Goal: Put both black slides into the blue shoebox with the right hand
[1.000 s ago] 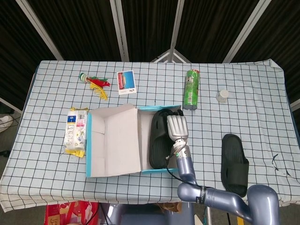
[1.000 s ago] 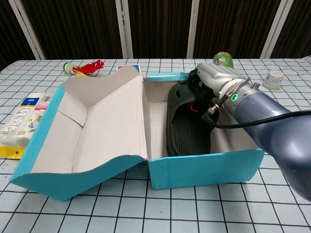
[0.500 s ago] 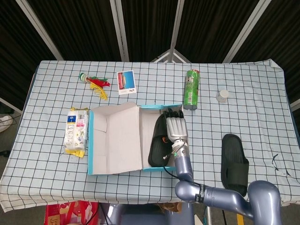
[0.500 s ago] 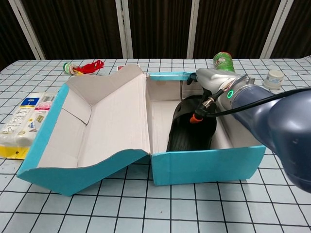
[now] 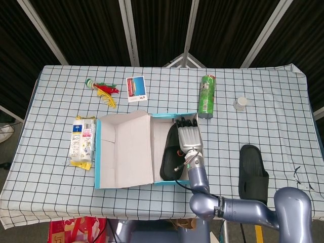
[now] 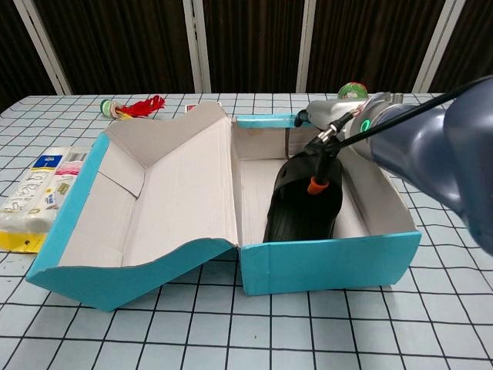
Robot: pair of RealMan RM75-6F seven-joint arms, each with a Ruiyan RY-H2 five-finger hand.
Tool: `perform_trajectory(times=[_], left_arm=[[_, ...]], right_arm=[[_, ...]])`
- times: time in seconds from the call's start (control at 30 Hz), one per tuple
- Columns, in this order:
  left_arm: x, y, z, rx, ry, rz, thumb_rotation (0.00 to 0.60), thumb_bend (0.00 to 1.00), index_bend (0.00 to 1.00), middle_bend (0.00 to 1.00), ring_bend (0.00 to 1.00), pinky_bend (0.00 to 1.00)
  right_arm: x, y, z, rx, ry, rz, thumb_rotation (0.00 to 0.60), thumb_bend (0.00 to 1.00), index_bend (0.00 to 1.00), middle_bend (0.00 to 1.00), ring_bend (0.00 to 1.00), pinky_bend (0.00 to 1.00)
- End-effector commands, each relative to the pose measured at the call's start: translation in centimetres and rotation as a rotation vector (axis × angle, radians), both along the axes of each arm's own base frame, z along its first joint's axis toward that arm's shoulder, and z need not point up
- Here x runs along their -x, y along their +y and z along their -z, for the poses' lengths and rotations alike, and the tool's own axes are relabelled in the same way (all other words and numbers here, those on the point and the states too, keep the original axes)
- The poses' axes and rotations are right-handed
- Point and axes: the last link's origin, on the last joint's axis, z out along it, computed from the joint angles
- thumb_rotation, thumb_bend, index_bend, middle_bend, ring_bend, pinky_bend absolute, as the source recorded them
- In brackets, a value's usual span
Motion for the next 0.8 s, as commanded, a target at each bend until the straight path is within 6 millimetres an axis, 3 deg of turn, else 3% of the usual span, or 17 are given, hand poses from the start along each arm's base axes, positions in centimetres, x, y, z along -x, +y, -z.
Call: perform_trajectory(times=[0.03, 0.23, 0.4, 0.6, 0.8], left_arm=[[0.0, 0.0, 0.0, -0.002, -0.001, 0.000, 0.600, 0.73, 0.15, 0.04, 0.00, 0.00], [0.1, -0.1, -0.2, -0.009, 0.000, -0.005, 0.600, 0.73, 0.15, 0.04, 0.00, 0.00], [0.2, -0.1, -0.3, -0.019, -0.001, -0.014, 0.600, 0.73, 0.15, 0.04, 0.00, 0.00], [0.3, -0.2, -0.6, -0.039, -0.003, -0.021, 0.600, 0.73, 0.15, 0.04, 0.00, 0.00], [0.5, -0.1, -0.8, -0.044, -0.015, -0.028, 0.600, 0.73, 0.15, 0.04, 0.00, 0.00]], right_arm=[[-0.9, 0.0, -2.2, 0.024, -0.001, 0.001, 0.600, 0.10, 0.10, 0.06, 0.11, 0.04], [-1.3, 0.3, -6.7, 0.088, -0.067, 0.034, 0.600, 0.10, 0.11, 0.06, 0.13, 0.04], [0.4, 0.0, -11.8, 0.177, -0.148, 0.122, 0.600, 0.10, 0.12, 0.06, 0.13, 0.04], [4.7, 0.2, -17.3, 0.278, -0.173, 0.238, 0.600, 0.10, 0.12, 0.06, 0.14, 0.04], [10.8, 3.6, -19.2, 0.249, -0.073, 0.328, 0.600, 0.10, 0.12, 0.06, 0.14, 0.04]])
